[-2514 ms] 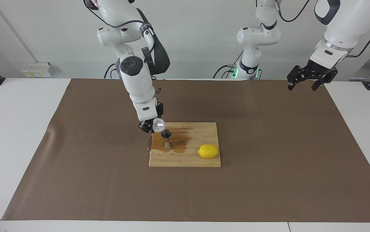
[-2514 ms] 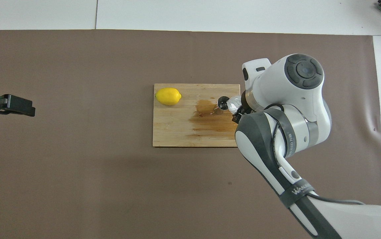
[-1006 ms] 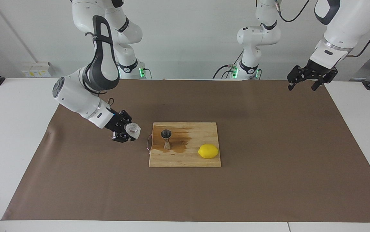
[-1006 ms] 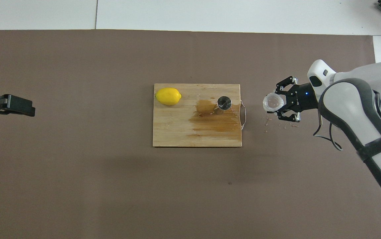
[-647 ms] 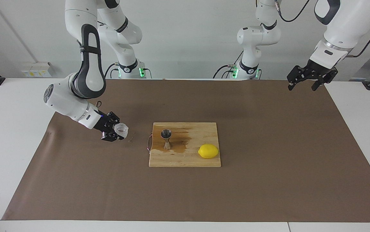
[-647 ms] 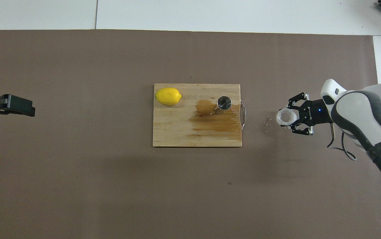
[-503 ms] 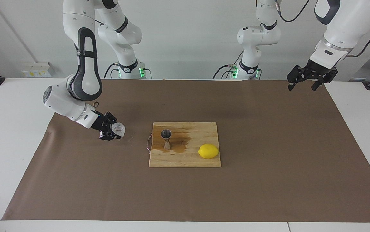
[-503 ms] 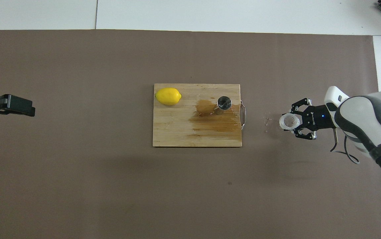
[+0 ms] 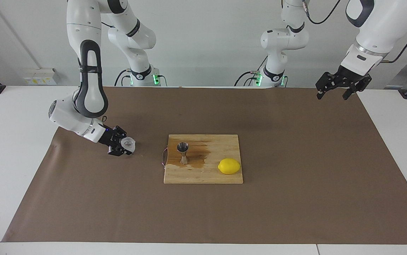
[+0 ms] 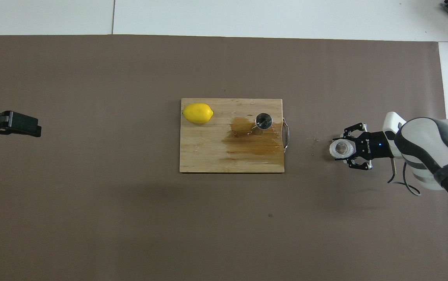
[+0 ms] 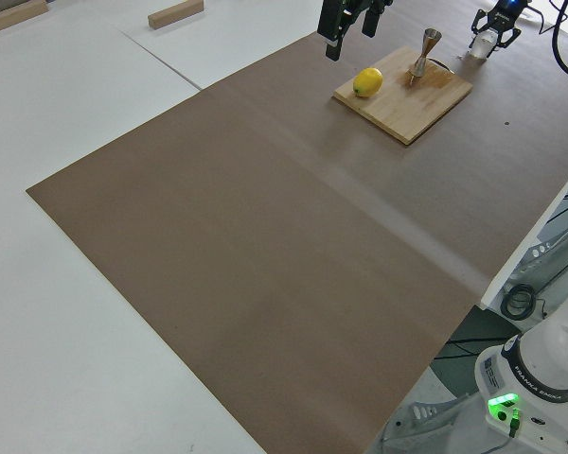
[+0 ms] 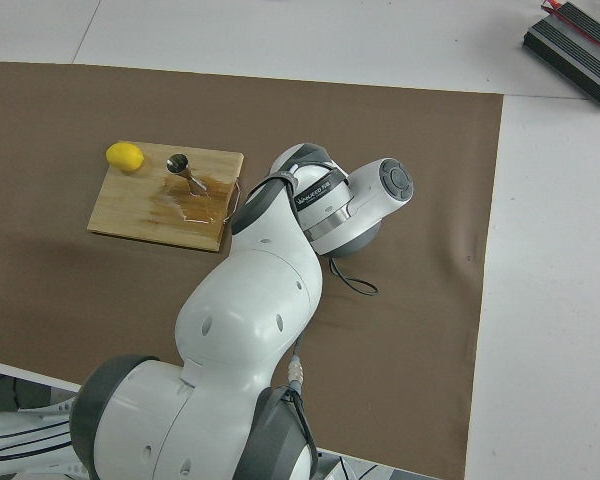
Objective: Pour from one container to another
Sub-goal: 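Carry the white cup back and lower it onto the table, then open the right gripper to release the white cup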
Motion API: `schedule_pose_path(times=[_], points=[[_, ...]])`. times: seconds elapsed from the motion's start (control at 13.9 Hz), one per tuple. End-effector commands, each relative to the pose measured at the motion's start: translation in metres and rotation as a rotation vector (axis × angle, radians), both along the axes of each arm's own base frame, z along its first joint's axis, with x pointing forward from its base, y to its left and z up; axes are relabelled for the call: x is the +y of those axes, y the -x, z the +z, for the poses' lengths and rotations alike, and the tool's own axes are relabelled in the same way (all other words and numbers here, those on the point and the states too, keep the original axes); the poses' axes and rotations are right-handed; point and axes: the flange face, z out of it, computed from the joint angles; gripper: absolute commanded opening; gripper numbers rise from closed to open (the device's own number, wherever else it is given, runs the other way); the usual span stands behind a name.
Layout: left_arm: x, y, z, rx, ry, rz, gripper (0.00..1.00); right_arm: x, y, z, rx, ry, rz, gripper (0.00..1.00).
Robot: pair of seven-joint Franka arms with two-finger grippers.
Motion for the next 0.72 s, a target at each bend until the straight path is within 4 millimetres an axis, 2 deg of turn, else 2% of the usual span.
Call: schedule_pose_path(times=[0.0, 0.07, 0.14, 0.29, 0.36, 0.5, 0.65], points=[[0.002, 0.01, 0.002, 0.003, 0.009, -0.006, 1.0, 0.004, -0.003, 0.023, -0.025, -0.007, -0.029, 1.0], [0.002, 0.01, 0.002, 0.003, 0.009, -0.006, 1.0, 0.009, -0.004, 0.047, -0.026, 0.006, -0.052, 1.0], [0.002, 0.01, 0.002, 0.003, 0.009, -0.006, 1.0, 0.022, -0.002, 0.065, 0.012, 0.034, -0.05, 1.0], [0.002, 0.01, 0.002, 0.003, 0.009, -0.006, 1.0, 0.032, 0.004, 0.099, 0.101, 0.086, -0.142, 1.0], [0.002, 0.01, 0.002, 0.003, 0.009, -0.006, 1.0, 0.045, 0.006, 0.109, 0.147, 0.12, -0.171, 1.0], [0.002, 0.01, 0.002, 0.003, 0.009, -0.006, 1.0, 0.05, 0.008, 0.112, 0.244, 0.197, -0.304, 1.0], [0.002, 0.009, 0.001, 0.004, 0.009, -0.006, 1.0, 0.073, 0.005, 0.116, 0.313, 0.312, -0.414, 1.0]])
